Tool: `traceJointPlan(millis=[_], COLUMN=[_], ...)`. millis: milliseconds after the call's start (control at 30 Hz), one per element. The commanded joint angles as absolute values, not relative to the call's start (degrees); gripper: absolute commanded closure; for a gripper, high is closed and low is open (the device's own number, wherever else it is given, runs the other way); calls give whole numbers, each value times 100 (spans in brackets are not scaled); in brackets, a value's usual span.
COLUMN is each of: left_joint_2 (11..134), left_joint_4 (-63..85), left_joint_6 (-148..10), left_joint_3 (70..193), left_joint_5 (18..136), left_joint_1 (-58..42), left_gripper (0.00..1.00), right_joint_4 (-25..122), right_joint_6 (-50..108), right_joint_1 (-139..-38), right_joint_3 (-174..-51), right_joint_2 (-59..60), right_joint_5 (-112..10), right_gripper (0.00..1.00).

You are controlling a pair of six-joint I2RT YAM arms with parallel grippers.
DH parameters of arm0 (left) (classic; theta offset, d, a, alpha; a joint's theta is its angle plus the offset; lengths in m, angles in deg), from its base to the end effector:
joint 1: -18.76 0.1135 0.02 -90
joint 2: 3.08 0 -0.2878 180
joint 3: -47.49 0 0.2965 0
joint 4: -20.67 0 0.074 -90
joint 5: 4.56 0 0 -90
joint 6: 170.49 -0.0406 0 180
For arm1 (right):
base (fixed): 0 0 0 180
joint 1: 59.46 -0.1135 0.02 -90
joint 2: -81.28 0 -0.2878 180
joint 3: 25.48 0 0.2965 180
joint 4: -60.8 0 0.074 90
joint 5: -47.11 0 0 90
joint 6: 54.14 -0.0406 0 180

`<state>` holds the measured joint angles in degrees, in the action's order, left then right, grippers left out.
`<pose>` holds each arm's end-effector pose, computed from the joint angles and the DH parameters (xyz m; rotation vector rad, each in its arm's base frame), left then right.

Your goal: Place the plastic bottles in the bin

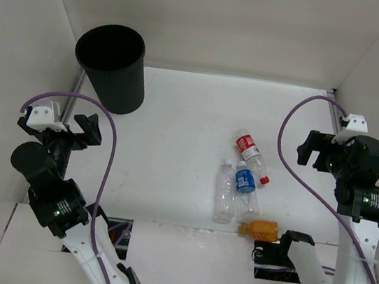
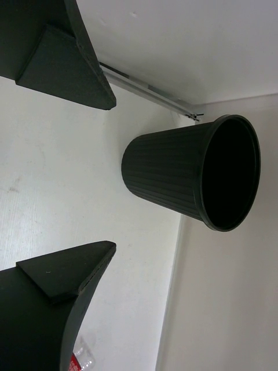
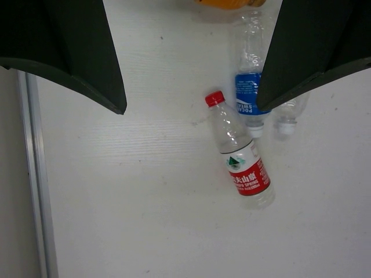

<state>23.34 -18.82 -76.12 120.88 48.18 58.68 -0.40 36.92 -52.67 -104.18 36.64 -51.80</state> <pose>0.0695 0.0261 0.4721 -0.0288 1.4668 0.0369 0.1620 -0.0130 0.4297 0.0049 2.0391 0.0731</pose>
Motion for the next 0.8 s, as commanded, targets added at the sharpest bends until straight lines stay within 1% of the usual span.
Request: traceJointPlan(millis=[0,400,467,567,667,767], left_joint_2=[2267,2302,2311,2346,2329,2259], left_joint_4=[-1728,-1702,-1676,-1649,-1632,-1632], left_joint_6=[-7539,-7530,-7504,-7469,-7477,-7469], left_joint_3=[12069,12007,12025,12121,12148,12148], left_joint_5=[4694,4615,4589,4545,4545,4545], left_joint_1=[5923,5923,5923,5950,5967,6020], left_gripper=[0,0,0,0,0,0], right_joint_4=[263,184,149,113,148,341], right_joint_6=[3569,3568,3700,4112,4578,4772], right_joint_1=[-5230,-5177,-5352,-5939,-6520,-6793], right_joint_3=[-10465,-10422,-10360,-10071,-9868,-9859], right_joint_2=[3698,3672,3663,3497,3093,2706], right_joint_5=[-5326,-5485,-5511,-5240,-4643,-4614], right_gripper=[0,0,0,0,0,0])
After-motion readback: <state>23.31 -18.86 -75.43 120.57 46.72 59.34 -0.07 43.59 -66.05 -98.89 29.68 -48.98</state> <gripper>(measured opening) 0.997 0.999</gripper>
